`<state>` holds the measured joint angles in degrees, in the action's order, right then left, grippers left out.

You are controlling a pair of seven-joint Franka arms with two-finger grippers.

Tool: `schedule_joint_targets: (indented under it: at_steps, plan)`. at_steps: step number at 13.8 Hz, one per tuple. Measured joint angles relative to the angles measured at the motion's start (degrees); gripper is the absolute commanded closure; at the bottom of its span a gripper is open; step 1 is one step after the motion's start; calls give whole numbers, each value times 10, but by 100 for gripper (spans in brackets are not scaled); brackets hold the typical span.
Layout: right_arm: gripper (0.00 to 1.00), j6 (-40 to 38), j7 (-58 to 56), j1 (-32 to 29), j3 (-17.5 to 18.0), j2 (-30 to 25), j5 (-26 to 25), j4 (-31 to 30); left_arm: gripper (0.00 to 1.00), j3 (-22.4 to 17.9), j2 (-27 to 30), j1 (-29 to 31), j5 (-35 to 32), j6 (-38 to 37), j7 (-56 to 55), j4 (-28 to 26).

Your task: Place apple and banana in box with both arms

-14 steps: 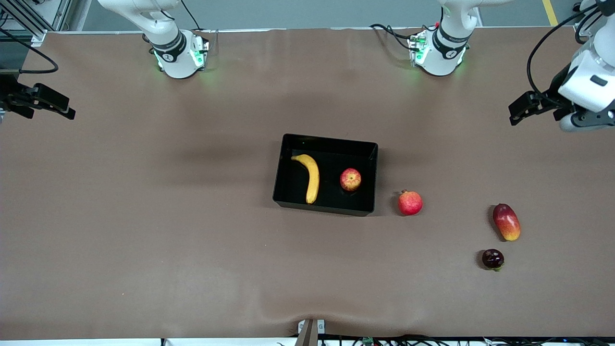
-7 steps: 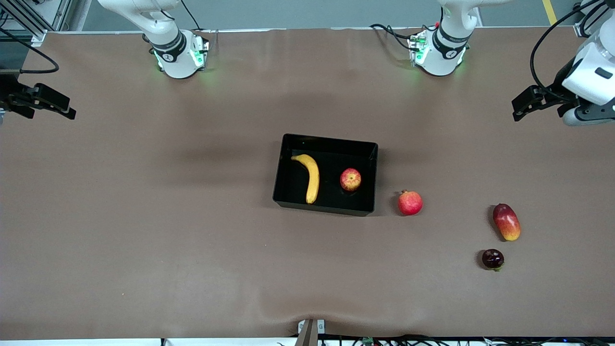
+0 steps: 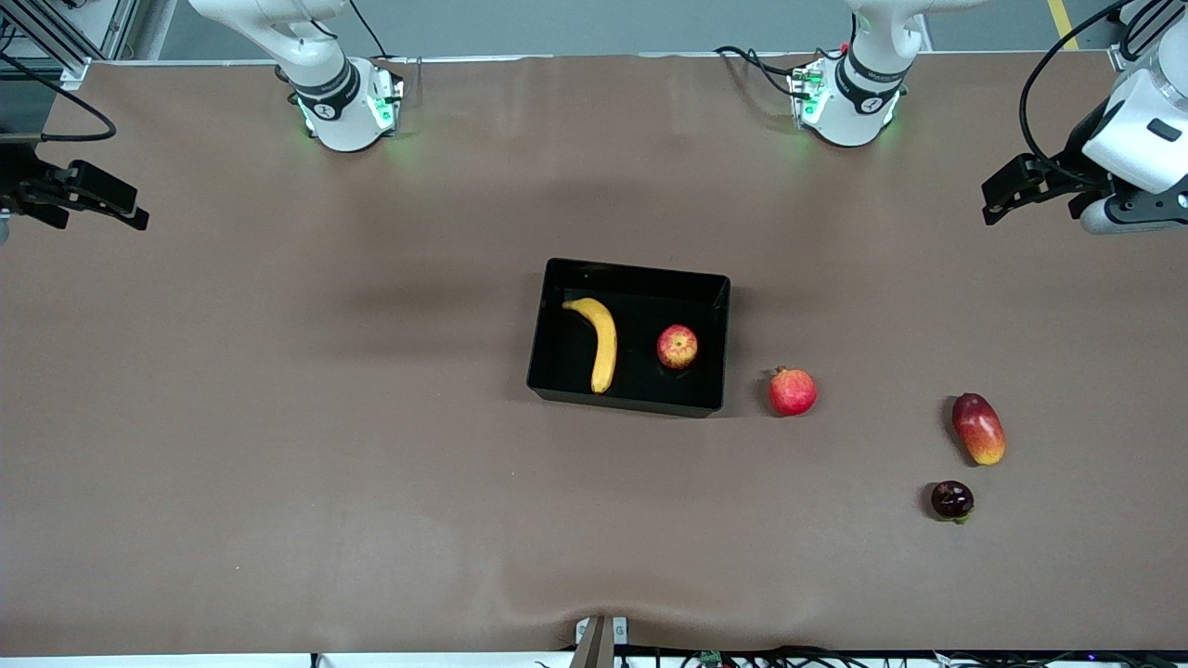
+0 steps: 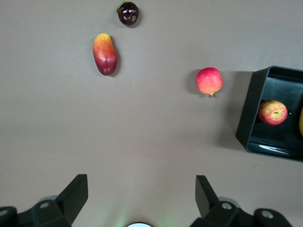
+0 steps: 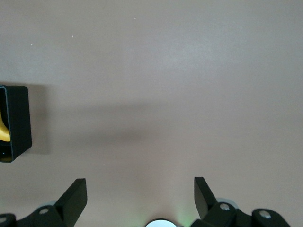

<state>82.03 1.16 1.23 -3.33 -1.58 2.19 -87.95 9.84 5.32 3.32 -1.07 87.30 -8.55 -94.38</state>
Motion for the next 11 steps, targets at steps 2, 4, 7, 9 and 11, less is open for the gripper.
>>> schedule_joint_targets:
  at_steps: [2,4,7,9,11]
  plan:
    - [0,0,0,0,0,0,0,0,0,0,-1,0,1,-5,0,7]
    - [0,0,0,0,0,0,0,0,0,0,-3,0,1,-11,0,13]
    - [0,0,0,0,0,0,0,0,0,0,-9,0,1,-11,0,17]
    - [0,0,0,0,0,0,0,0,0,0,-14,0,1,-11,0,21]
    - [0,0,0,0,0,0,0,0,0,0,-16,2,1,-12,0,25]
